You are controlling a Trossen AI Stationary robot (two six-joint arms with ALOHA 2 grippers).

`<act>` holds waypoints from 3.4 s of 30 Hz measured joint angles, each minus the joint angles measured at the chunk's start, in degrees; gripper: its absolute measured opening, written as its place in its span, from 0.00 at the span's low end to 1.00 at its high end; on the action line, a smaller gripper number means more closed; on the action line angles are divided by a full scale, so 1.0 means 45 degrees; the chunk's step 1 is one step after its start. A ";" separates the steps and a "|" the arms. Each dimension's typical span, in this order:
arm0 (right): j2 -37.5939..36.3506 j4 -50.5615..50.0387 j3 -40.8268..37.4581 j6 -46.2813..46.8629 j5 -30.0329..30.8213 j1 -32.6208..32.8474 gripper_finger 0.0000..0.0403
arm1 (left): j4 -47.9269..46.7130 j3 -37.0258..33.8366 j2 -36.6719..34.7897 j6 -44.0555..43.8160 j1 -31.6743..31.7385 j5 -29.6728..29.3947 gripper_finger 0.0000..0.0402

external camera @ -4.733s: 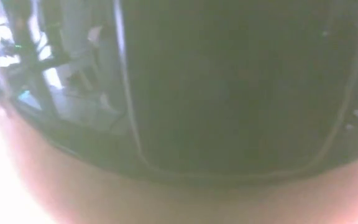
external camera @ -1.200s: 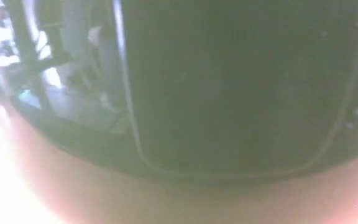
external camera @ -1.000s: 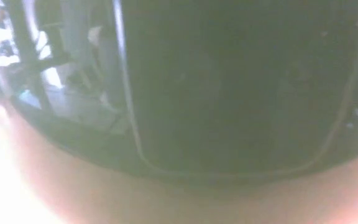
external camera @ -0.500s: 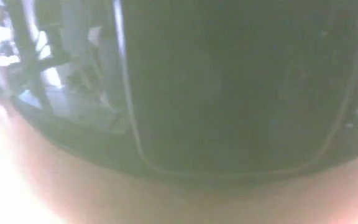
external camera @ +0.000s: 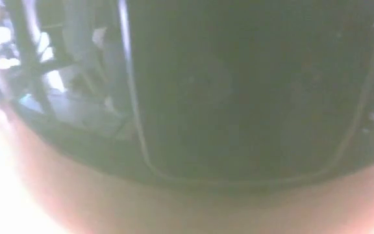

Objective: Pick & Place Mini bowls
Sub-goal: Put the top white bowl on the shelf

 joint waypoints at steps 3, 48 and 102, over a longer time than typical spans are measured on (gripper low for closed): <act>0.0000 0.0011 -0.0005 -0.0204 -0.0079 0.0000 0.03 | 0.0022 -0.0005 0.0148 -0.0477 0.0000 0.0152 0.35; 0.0010 0.0131 -0.0024 -0.0310 -0.0310 0.0024 0.03 | -0.0053 -0.0010 0.0522 -0.2073 0.0053 0.0463 0.05; -0.0029 0.0402 -0.0019 -0.0145 -0.0647 -0.0019 0.36 | -0.0661 -0.0039 0.0512 -0.2612 0.0097 0.0469 0.01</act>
